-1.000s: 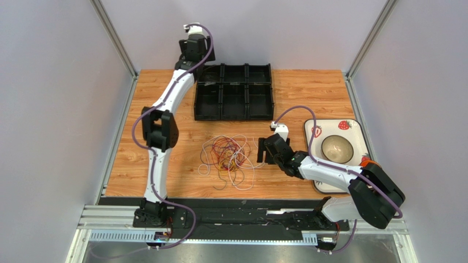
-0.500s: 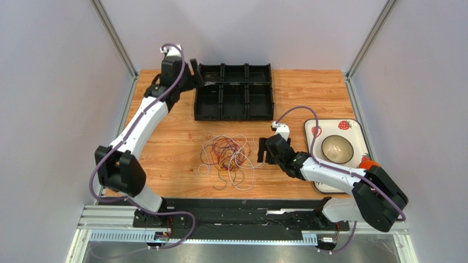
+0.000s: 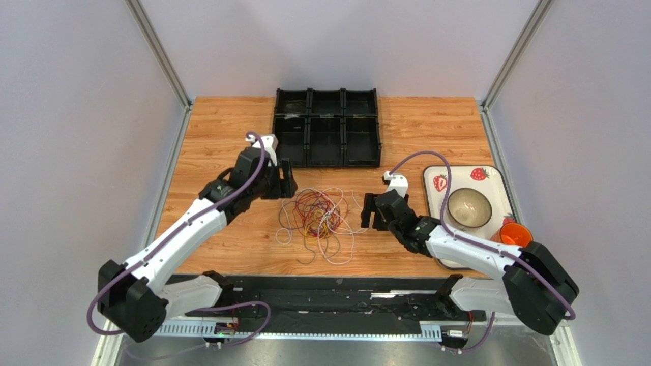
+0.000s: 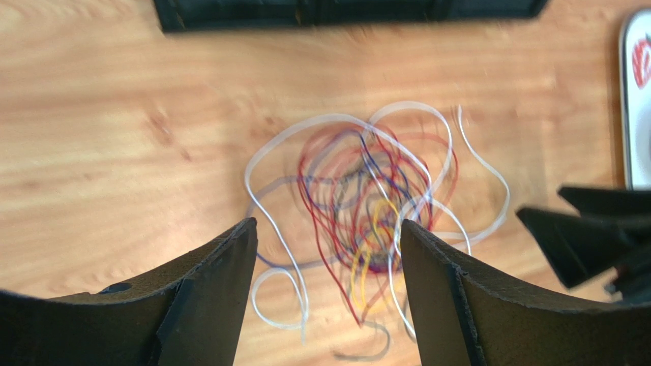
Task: Untangle the cables
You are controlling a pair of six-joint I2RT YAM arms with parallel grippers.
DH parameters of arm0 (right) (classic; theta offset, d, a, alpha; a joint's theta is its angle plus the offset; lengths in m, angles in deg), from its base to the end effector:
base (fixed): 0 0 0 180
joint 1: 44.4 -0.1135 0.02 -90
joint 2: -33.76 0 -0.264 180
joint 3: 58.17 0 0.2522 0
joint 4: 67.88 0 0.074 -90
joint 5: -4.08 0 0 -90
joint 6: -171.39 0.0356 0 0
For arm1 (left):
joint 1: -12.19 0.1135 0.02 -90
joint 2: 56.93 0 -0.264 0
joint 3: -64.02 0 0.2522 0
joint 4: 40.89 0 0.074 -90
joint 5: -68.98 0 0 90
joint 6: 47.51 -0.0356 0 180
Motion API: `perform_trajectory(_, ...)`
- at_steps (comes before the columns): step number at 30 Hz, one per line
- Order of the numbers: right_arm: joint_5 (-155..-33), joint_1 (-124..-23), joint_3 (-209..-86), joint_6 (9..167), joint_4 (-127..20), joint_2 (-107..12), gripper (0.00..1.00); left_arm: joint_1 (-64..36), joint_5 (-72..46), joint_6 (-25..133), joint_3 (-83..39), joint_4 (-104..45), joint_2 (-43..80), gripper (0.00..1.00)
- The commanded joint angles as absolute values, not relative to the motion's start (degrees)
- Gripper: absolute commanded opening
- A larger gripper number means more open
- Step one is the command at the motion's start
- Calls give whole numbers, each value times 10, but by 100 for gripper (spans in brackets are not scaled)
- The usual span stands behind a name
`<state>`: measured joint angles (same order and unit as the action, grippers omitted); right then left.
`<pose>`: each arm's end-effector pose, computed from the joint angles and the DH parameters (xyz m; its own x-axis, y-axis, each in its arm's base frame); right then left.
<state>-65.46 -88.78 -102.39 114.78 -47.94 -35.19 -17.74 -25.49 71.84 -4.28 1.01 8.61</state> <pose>0.1735 0.1524 0.1789 -0.6824 0.0537 -0.7290 -0.1223 0.9749 0.1862 0.2159 -0.1211 0.2968 -0.6950 -0.1638 -0.7002 0.1198 0.9338 -0.3373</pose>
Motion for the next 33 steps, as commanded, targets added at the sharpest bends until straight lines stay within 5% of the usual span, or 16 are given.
perform_trajectory(1, -647, -892, -1009, 1152, -505, -312, 79, -199, -264, 760, 33, 1, 44, 73)
perform_trajectory(19, -731, -904, -989, 1113, -587, -315, 79, -221, -242, 791, 219, -264, 103, 58)
perform_trajectory(26, -714, -990, -1066, 1074, -549, -413, 78, -220, -267, 815, 201, -250, 143, 46)
perform_trajectory(33, -708, -1068, -1103, 1112, -556, -483, 77, -220, -276, 824, 217, -265, 131, 45)
